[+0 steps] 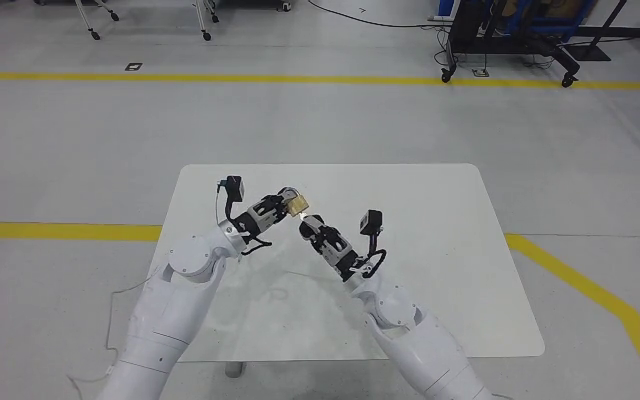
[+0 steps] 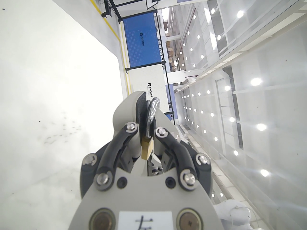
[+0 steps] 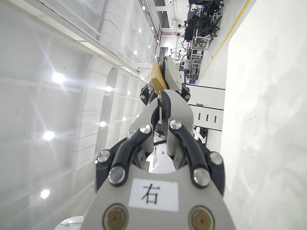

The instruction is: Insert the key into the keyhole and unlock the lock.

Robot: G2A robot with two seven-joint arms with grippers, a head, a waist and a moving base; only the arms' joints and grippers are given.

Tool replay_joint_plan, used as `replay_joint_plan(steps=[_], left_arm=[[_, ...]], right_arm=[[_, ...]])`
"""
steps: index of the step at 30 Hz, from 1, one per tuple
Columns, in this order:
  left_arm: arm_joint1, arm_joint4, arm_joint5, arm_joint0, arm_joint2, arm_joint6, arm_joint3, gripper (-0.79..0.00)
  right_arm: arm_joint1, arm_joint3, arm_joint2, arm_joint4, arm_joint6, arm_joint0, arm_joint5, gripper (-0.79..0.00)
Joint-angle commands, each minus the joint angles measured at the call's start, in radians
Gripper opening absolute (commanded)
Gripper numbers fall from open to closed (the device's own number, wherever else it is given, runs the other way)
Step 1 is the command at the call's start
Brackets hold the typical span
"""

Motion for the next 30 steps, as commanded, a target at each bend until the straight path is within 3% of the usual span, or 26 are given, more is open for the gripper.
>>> replay_joint_plan(steps=[1,8,13,17,23,30], left_arm=[[0.0,0.007,-0.002,0.002,0.001,0.001,-0.003,-0.785],[0.001,0.028,-0.046,0.0,0.013,-0.036,-0.016,-0.785],[0.001,0.037,-0.081,0.0,0.015,-0.044,-0.017,-0.785],[0.003,0.056,-0.121,0.004,0.013,-0.04,-0.026,-0.785],[0.006,0.157,-0.225,0.026,0.013,0.003,-0.07,-0.785],[0.008,0.204,-0.255,0.046,0.013,0.039,-0.094,-0.785]], right_arm=[[-0.001,0.0,0.0,0.003,0.001,0.001,0.001,-0.785],[-0.005,-0.003,0.02,0.14,0.057,-0.003,-0.001,-0.785],[-0.002,0.011,0.061,0.37,0.242,-0.007,0.03,-0.785],[0.003,0.037,0.098,0.55,0.407,0.0,0.122,-0.785],[0.01,0.112,0.136,0.75,0.597,0.044,0.347,-0.785],[0.009,0.178,0.148,0.816,0.669,0.082,0.4,-0.785]])
